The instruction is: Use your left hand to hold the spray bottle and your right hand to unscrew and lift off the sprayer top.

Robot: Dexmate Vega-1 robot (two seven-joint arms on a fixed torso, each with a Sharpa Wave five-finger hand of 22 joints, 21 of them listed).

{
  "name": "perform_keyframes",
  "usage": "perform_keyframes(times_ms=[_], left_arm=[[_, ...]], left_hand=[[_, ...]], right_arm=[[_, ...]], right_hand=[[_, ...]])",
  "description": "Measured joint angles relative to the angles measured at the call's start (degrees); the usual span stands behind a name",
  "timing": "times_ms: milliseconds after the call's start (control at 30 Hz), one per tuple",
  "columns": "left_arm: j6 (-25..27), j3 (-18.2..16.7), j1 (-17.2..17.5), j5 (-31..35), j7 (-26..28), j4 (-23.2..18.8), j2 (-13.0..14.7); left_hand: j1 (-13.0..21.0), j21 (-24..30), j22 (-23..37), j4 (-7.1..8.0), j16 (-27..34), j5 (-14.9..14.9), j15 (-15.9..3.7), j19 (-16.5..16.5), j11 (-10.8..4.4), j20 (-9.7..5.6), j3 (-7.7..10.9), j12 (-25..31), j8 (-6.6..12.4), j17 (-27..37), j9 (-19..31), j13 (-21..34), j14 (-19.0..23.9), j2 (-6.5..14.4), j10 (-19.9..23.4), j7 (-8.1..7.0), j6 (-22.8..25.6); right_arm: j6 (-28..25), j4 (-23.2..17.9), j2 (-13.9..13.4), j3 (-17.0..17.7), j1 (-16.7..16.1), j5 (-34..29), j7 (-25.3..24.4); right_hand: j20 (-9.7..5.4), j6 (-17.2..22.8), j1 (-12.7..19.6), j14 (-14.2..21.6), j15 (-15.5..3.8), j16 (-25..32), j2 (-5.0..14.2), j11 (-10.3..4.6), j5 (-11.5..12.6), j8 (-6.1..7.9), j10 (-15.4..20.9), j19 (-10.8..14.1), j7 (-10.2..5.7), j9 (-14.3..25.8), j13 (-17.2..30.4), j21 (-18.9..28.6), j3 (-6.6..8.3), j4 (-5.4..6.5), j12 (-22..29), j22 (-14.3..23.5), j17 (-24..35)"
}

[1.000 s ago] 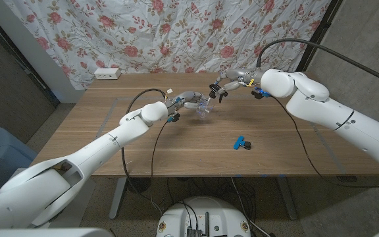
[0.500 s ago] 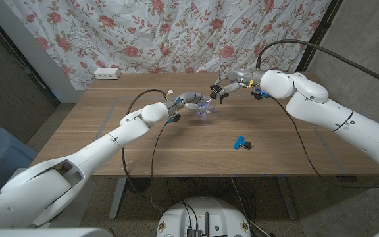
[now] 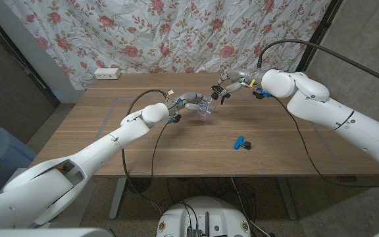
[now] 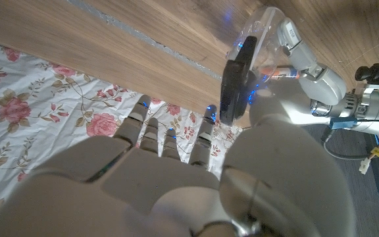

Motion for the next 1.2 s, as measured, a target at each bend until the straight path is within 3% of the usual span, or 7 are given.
perform_keyframes(times_ms=[300, 767, 1200], left_arm=[[-1.08, 0.15, -0.48, -0.09, -0.28, 1.6, -0.57], [-2.35, 0.24, -0.85, -0.4, -0.4, 3.47, -1.37], [-2.78, 0.27, -0.85, -0.56, -0.17, 4.06, -1.58]], left_hand=[[0.0, 0.0, 0.0, -0.01, 0.0, -0.09, 0.0, 0.29, 0.3, 0.29, -0.02, 0.0, 0.0, 0.0, 0.0, 0.04, 0.0, 0.0, 0.3, 0.0, 0.0], [0.0, 0.0, 0.0, -0.05, 0.0, -0.23, 0.11, 0.29, 0.3, 0.29, -0.21, -0.02, 0.0, -0.01, -0.26, 0.34, 0.1, 0.0, 0.3, 0.1, 0.1], [-0.08, 0.0, 0.0, -0.03, 0.0, 0.0, 0.1, 0.29, 0.29, 0.29, -0.2, 0.22, 0.0, -0.02, -0.24, 0.42, 0.1, 0.08, 0.29, 0.09, 0.09]], right_arm=[[1.26, 1.51, 0.1, 0.01, 0.81, 0.38, 0.66], [2.97, 3.2, 0.74, 0.36, 1.32, 1.79, 0.58], [4.49, 4.59, 1.36, 0.87, 1.38, 4.31, -0.18]], right_hand=[[-0.25, 1.52, 1.69, -0.1, -0.92, 0.0, -0.12, -0.81, -1.06, 0.88, 0.81, -0.26, -3.44, -0.01, 0.0, 0.0, 0.16, 0.16, 0.0, 0.0, 0.15], [-0.63, 3.05, 2.37, 0.62, -1.63, 0.0, 0.57, -2.05, -1.56, 1.32, 1.61, -0.02, -3.34, -0.16, 0.01, 0.0, 0.39, 0.4, 0.0, 0.01, 0.14], [-0.93, 3.23, 4.26, 0.61, -2.05, 0.45, 1.55, -2.05, -1.73, 1.31, 1.61, 0.29, -3.53, -0.44, 0.01, 0.0, 0.8, 0.31, 0.0, 0.01, 0.41]])
